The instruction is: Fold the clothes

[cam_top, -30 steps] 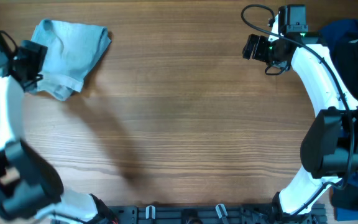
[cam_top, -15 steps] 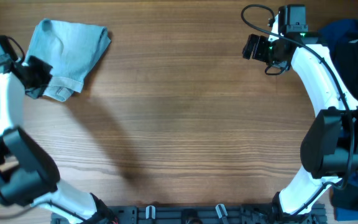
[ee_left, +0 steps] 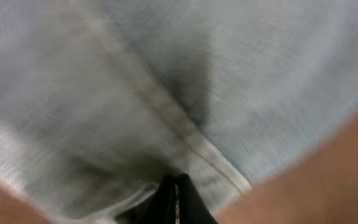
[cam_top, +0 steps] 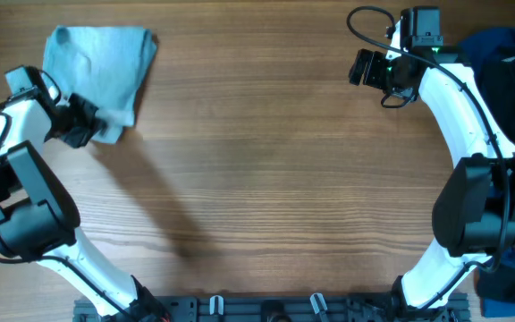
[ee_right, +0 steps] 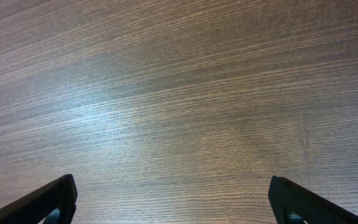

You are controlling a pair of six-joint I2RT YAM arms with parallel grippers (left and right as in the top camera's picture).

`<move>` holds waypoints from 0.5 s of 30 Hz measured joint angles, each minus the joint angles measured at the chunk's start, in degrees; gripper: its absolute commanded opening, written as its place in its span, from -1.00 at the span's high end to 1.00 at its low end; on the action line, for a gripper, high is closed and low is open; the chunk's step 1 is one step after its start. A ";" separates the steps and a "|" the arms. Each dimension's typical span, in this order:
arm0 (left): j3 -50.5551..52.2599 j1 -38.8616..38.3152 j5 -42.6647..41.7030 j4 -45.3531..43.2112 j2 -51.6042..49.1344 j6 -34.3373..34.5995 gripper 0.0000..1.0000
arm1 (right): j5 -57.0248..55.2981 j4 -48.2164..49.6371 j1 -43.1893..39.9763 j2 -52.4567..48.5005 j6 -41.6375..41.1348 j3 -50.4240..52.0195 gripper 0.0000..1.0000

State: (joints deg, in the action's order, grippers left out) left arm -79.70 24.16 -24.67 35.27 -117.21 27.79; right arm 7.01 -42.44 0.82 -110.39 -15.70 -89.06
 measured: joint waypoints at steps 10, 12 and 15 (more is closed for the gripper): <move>-3.48 -2.12 -5.77 0.15 3.50 4.42 0.92 | 0.00 -0.02 0.00 0.00 0.00 -0.02 -0.99; -4.33 -1.88 -5.86 -2.58 6.34 4.33 0.92 | 0.00 -0.02 0.00 0.00 0.00 -0.02 -1.00; -6.08 -1.49 -4.26 -10.71 12.02 4.13 0.88 | -0.02 -0.02 0.00 0.00 0.00 -0.02 -0.99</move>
State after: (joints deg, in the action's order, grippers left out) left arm -85.78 22.68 -28.93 24.56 -105.19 31.92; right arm 6.98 -42.46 0.82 -110.39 -15.70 -89.08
